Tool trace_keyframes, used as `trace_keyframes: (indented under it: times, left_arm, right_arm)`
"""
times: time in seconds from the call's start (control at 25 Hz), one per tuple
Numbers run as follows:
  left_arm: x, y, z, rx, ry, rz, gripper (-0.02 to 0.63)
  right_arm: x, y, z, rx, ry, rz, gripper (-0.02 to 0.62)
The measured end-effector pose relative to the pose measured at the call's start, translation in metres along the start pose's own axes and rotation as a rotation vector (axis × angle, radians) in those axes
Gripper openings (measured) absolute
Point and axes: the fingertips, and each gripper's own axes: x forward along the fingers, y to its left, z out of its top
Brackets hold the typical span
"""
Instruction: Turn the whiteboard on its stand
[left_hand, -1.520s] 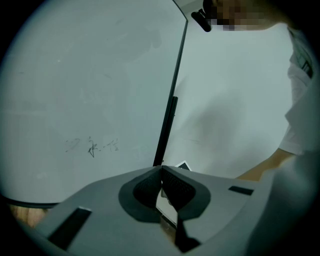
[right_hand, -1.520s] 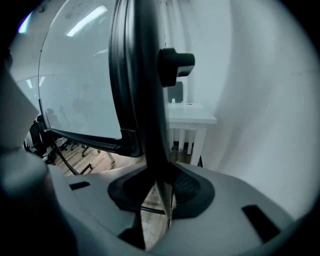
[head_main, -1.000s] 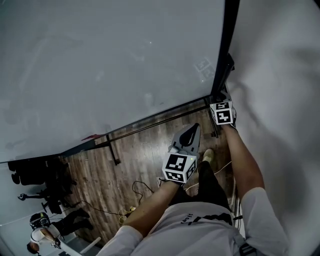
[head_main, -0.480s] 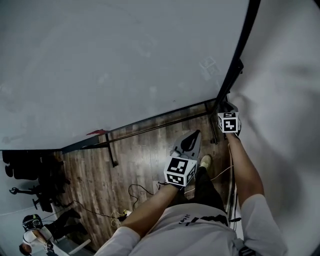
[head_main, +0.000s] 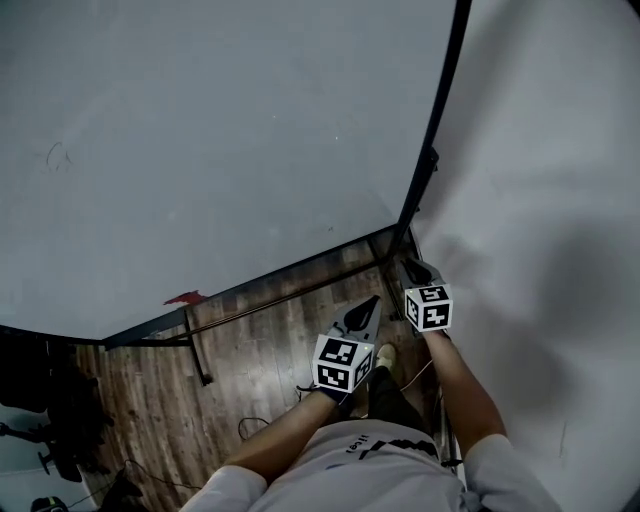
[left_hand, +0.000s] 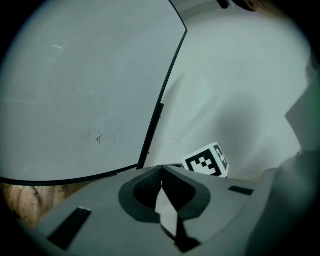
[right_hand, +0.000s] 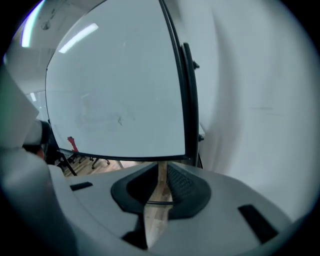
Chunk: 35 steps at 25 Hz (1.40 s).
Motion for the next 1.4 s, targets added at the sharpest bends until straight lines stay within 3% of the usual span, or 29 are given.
trace_keyframes:
  times: [0.2, 0.76, 1.04, 1.4]
  left_arm:
    - [-0.033, -0.021, 0.019, 0.074, -0.009, -0.065, 0.012]
    - [-0.100, -0.068, 0.074, 0.112, -0.102, -0.213, 0.012]
    - [-0.120, -0.088, 0.098, 0.133, -0.153, -0.262, 0.012]
    - [-0.125, -0.087, 0.104, 0.141, -0.171, -0.253, 0.012]
  right_arm:
    - [-0.056, 0.046, 0.040, 0.015, -0.119, 0.013, 0.050]
    - [-0.175, 0.114, 0.118, 0.033, -0.365, 0.002, 0.040]
    - [-0.221, 0.124, 0.140, 0.043, -0.433, -0.025, 0.032]
    - [-0.224, 0.132, 0.143, 0.026, -0.438, -0.032, 0.014]
